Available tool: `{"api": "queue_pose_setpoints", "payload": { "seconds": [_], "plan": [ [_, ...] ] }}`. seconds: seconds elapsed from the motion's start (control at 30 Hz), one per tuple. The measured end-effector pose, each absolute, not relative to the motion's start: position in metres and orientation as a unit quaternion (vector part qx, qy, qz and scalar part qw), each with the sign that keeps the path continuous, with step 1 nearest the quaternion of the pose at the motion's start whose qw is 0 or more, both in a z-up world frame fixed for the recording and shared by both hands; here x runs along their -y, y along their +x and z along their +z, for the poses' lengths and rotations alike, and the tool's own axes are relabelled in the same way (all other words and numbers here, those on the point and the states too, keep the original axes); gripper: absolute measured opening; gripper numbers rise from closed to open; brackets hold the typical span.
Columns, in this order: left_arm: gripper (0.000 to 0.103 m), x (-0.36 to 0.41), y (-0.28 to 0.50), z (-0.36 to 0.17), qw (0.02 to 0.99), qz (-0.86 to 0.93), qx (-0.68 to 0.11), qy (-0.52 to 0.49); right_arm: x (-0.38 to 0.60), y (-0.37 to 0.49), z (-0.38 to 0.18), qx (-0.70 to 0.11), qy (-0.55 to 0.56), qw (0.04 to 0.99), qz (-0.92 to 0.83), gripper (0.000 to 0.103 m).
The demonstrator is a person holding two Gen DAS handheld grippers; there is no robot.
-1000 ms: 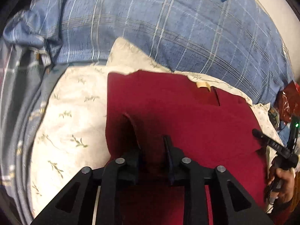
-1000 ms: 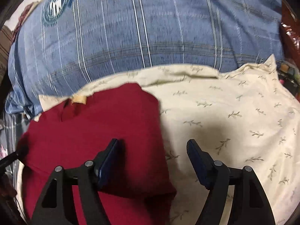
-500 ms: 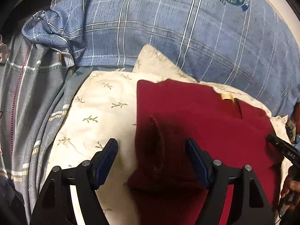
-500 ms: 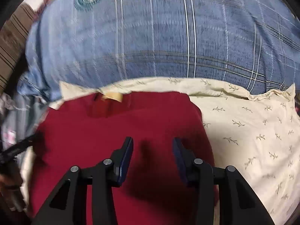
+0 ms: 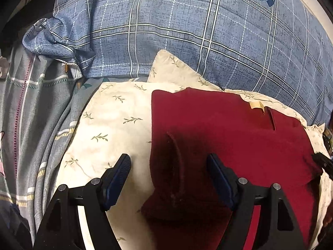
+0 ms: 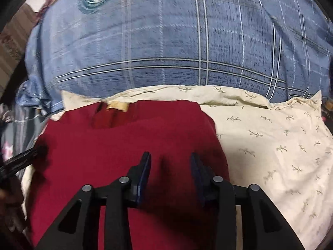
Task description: Fold small clothes
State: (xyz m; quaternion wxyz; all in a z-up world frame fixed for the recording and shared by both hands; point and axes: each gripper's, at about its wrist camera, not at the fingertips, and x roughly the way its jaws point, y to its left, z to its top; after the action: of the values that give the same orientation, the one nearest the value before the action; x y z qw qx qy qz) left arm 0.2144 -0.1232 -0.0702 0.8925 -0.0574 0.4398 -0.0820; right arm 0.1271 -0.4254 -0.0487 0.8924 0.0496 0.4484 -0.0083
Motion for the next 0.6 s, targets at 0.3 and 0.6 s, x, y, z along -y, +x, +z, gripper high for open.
{"api": "queue_pose_setpoints", "payload": {
  "seconds": [0.3,0.6],
  "plan": [
    [0.076,0.126,0.211,-0.07,0.896,-0.077,-0.434,-0.046,0.43,0.126,-0.079,-0.486,0.027,0.873,-0.023,0.043],
    [0.076,0.124,0.21,-0.069,0.896,-0.08,-0.435,-0.049,0.439,0.118,-0.058,-0.437,0.066,0.897,-0.032,0.073]
  ]
}}
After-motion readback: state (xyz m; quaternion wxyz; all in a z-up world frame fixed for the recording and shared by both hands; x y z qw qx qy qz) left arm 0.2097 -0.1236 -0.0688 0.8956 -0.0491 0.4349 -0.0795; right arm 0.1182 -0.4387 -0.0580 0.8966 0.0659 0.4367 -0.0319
